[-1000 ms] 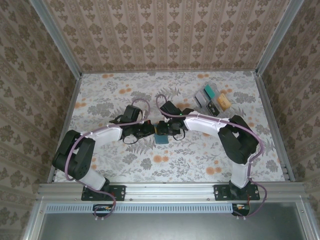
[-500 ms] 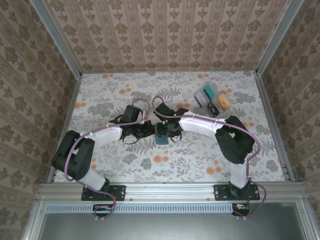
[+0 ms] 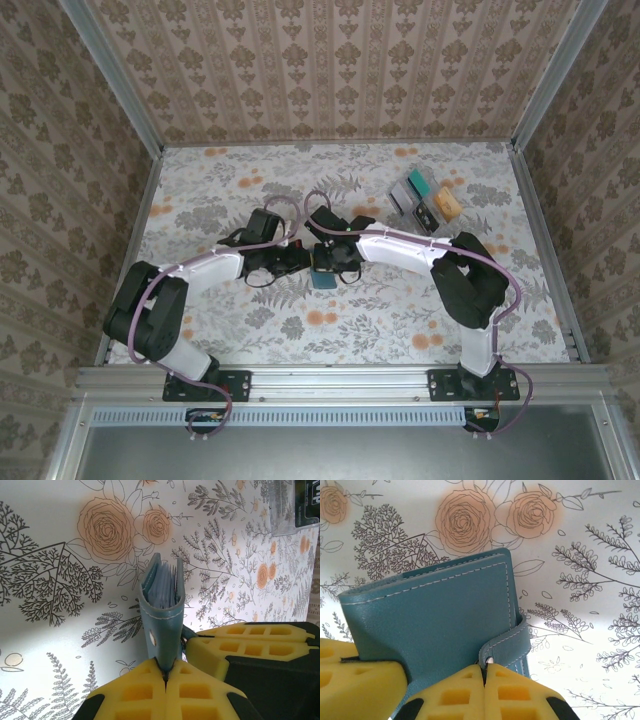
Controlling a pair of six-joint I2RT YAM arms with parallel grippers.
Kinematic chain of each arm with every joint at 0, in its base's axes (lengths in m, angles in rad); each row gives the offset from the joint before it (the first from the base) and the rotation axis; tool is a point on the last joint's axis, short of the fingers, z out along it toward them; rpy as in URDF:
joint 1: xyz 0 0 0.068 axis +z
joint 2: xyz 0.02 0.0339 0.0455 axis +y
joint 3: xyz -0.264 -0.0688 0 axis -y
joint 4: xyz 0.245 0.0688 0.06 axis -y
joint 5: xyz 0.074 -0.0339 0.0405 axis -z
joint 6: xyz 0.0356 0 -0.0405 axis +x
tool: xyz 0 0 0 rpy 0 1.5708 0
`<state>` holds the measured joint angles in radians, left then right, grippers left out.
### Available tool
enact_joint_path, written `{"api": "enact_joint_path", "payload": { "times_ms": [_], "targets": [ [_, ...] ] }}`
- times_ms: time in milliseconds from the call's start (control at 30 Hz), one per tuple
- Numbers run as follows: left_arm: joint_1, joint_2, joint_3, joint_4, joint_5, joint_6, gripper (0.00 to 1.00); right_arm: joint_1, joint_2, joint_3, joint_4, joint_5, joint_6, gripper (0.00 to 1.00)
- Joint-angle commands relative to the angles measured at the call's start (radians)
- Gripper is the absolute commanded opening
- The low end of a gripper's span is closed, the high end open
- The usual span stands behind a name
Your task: Take the credit cards out of the card holder
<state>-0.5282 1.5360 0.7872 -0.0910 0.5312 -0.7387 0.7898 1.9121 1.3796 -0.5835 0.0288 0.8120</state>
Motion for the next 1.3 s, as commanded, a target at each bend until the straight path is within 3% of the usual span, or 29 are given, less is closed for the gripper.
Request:
{"api": "enact_joint_path", "payload": {
  "times_ms": [0, 233, 367, 533, 567, 667, 900, 933, 1100, 1267],
  "targets": [
    [0.029, -0.030, 0.020, -0.045, 0.031, 0.024, 0.00, -0.013, -0.013, -0.027, -0.125, 0.149, 0.030, 0.00],
    [0.097, -0.015, 0.004, -0.076, 0.070, 0.064, 0.00, -0.018, -0.021, -0.030, -0.220, 0.283, 0.080, 0.00],
    [0.107, 0.022, 0.024, -0.084, 0.105, 0.070, 0.00, -0.026, -0.048, -0.084, -0.071, 0.158, 0.057, 0.00],
    [0.132, 0.042, 0.081, -0.173, 0.105, 0.106, 0.39, -0.034, -0.040, -0.090, 0.039, 0.029, 0.056, 0.28],
    [0.137, 0.041, 0.094, -0.194, 0.104, 0.114, 0.48, -0.035, -0.040, -0.090, 0.040, 0.023, 0.062, 0.31],
    [0.152, 0.034, 0.136, -0.265, 0.070, 0.145, 0.62, -0.035, -0.032, -0.085, 0.086, 0.018, 0.064, 0.34],
    [0.174, 0.004, 0.199, -0.354, -0.059, 0.178, 0.87, -0.034, 0.008, -0.053, 0.103, -0.025, 0.040, 0.24],
    [0.178, -0.003, 0.196, -0.351, -0.078, 0.176, 0.99, -0.036, 0.009, -0.053, 0.103, -0.034, 0.034, 0.23],
    [0.198, -0.053, 0.159, -0.331, -0.100, 0.168, 1.00, -0.036, 0.008, -0.059, 0.099, -0.048, 0.010, 0.21],
    [0.202, -0.123, 0.130, -0.347, -0.085, 0.138, 1.00, -0.036, -0.002, -0.047, 0.079, -0.043, -0.031, 0.07]
  ]
}}
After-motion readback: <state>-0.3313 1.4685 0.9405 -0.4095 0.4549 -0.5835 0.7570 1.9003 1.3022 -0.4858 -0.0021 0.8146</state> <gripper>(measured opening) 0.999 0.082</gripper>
